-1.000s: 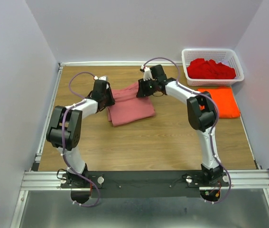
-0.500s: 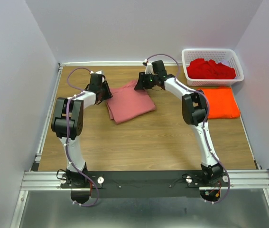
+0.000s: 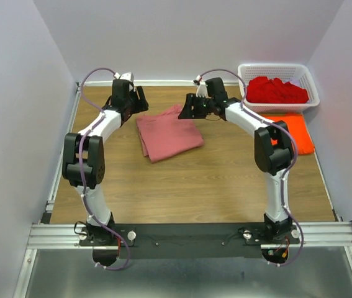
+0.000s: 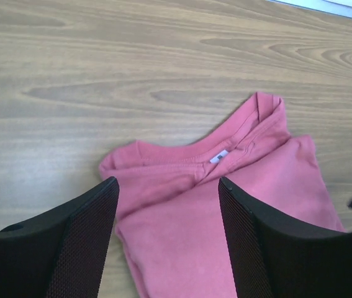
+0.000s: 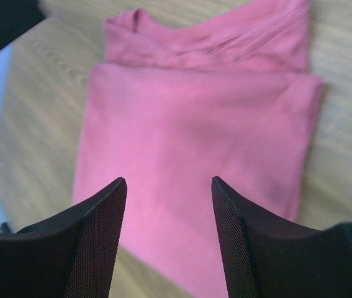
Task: Fold and stack the t-shirts
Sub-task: Fold the tshirt
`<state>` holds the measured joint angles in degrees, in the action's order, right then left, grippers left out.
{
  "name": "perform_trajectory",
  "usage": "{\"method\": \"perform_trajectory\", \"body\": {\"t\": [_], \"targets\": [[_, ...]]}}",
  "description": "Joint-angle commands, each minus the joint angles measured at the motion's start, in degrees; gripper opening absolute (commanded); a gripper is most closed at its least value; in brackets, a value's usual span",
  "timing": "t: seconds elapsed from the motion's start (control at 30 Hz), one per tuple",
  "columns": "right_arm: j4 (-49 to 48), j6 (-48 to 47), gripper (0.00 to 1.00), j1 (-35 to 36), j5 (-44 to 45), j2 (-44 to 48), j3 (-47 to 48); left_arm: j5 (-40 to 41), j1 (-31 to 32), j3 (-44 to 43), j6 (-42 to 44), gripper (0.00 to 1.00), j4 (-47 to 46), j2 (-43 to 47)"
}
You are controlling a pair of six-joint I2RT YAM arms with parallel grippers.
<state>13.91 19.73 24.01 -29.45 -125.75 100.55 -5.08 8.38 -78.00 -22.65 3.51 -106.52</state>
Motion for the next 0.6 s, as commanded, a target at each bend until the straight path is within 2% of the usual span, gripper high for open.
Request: {"method": "perform_trajectory", "body": {"t": [0.0, 0.1, 0.33, 0.43, 0.57], "targets": [[0.2, 4.2, 0.64, 2.0, -2.5, 3.9, -7.6, -2.8, 0.7, -1.9, 2.7, 0.71, 3.1, -5.5], [-0.7, 6.0, 0.63, 2.2, -2.4, 5.3, -14.1, -4.1, 0.7, -2.5, 2.5, 0.7, 4.6, -8.3], [-1.0, 5.5, 0.6, 1.6, 2.3, 7.5, -20.9, -8.6, 1.5, 1.8, -0.1, 0.7, 7.4, -7.8], [-0.9, 5.4, 0.59, -0.3, 2.2, 8.2, -23.9, -8.8, 2.0, 6.5, -2.5, 0.66, 9.5, -4.6], [1.5, 3.3, 0.59, -4.2, 4.8, 10.9, -26.7, -14.1, 5.0, 17.7, -4.9, 0.63, 10.4, 2.1]]}}
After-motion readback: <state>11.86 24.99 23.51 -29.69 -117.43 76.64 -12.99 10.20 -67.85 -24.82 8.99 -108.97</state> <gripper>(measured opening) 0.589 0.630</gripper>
